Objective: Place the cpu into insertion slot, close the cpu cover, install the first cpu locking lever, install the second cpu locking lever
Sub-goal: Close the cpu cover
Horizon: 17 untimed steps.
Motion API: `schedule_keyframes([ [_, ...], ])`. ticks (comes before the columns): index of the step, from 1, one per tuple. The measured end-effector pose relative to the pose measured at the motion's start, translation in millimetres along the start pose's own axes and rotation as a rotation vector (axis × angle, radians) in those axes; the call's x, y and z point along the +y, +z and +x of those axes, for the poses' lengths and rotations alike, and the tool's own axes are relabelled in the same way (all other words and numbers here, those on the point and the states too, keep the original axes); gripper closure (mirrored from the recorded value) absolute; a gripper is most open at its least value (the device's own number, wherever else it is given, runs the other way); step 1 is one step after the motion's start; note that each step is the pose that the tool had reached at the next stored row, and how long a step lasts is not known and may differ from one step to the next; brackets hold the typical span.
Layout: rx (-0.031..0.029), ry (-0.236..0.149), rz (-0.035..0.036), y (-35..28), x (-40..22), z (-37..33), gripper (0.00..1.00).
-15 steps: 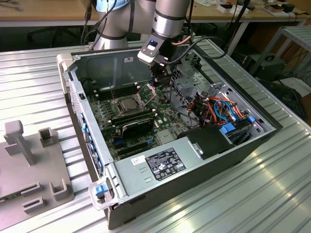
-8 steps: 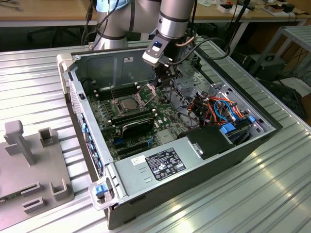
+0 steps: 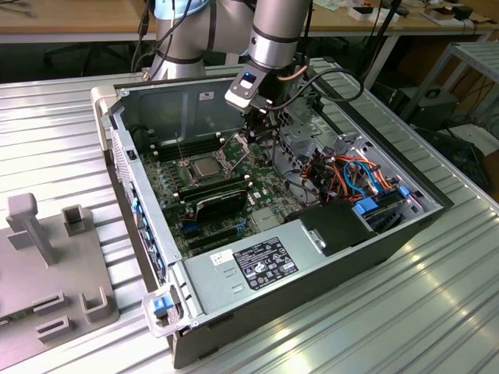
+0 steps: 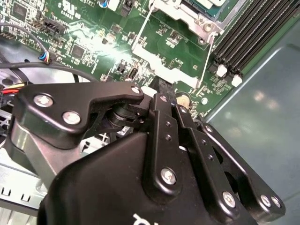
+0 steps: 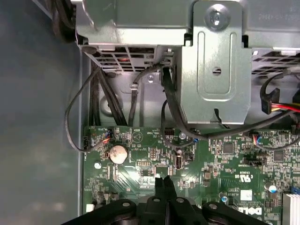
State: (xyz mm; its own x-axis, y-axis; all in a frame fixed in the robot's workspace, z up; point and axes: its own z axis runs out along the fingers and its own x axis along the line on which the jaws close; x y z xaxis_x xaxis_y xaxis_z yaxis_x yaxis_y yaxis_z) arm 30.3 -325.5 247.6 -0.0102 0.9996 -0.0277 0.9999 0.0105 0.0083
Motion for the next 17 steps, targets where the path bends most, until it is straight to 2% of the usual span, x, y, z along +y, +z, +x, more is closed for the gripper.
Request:
schedule_keyframes([
  [17,0.0,0.0,-0.0001,0.0,-5.5,0.1,0.89],
])
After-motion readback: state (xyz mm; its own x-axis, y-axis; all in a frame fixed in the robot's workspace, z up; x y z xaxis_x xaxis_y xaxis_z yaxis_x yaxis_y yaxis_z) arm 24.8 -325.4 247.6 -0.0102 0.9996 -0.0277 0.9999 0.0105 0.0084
